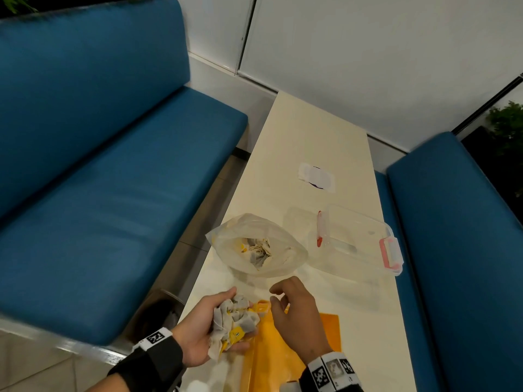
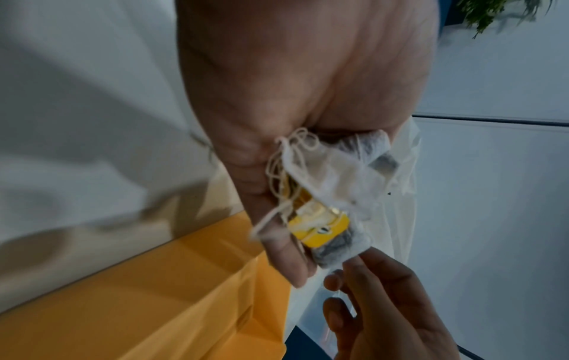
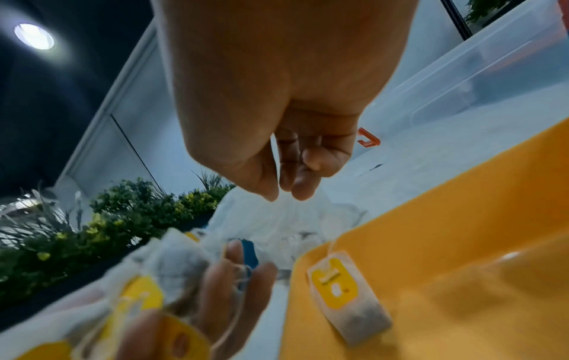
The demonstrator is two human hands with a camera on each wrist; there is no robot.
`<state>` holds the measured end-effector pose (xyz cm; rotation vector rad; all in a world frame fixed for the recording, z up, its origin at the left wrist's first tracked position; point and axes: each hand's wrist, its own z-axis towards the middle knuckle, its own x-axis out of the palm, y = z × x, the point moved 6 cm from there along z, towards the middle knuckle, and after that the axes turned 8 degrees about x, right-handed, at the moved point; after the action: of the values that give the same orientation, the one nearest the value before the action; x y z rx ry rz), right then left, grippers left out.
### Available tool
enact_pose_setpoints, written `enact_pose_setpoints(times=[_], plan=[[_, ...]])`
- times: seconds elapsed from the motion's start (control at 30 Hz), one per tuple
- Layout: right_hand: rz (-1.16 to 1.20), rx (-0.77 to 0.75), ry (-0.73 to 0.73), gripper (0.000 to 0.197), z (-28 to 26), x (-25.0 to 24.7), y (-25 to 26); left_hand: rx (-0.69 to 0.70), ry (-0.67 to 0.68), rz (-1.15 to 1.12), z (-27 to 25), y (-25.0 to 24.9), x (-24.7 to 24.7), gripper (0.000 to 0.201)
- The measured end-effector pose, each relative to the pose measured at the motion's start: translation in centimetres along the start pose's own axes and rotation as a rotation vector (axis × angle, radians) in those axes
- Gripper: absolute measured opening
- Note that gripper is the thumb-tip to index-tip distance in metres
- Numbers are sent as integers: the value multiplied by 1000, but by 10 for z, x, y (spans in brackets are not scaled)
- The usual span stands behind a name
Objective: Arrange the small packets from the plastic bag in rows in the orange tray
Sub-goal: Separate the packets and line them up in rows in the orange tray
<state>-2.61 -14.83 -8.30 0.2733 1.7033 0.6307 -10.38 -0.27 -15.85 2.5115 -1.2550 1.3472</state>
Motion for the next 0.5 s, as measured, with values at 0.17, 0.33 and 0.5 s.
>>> enact_pose_setpoints(times=[0.17,0.33,0.5], plan=[[66,-128,46,14,-7,-7,26,91,13,-138,9,-15,6,54],[84,-180,140,9,-14,3,40,138,21,-137,10,-23,12,56],[71,-121,70,14,-9,3,34,141,52,-134,12,-23,14,56]])
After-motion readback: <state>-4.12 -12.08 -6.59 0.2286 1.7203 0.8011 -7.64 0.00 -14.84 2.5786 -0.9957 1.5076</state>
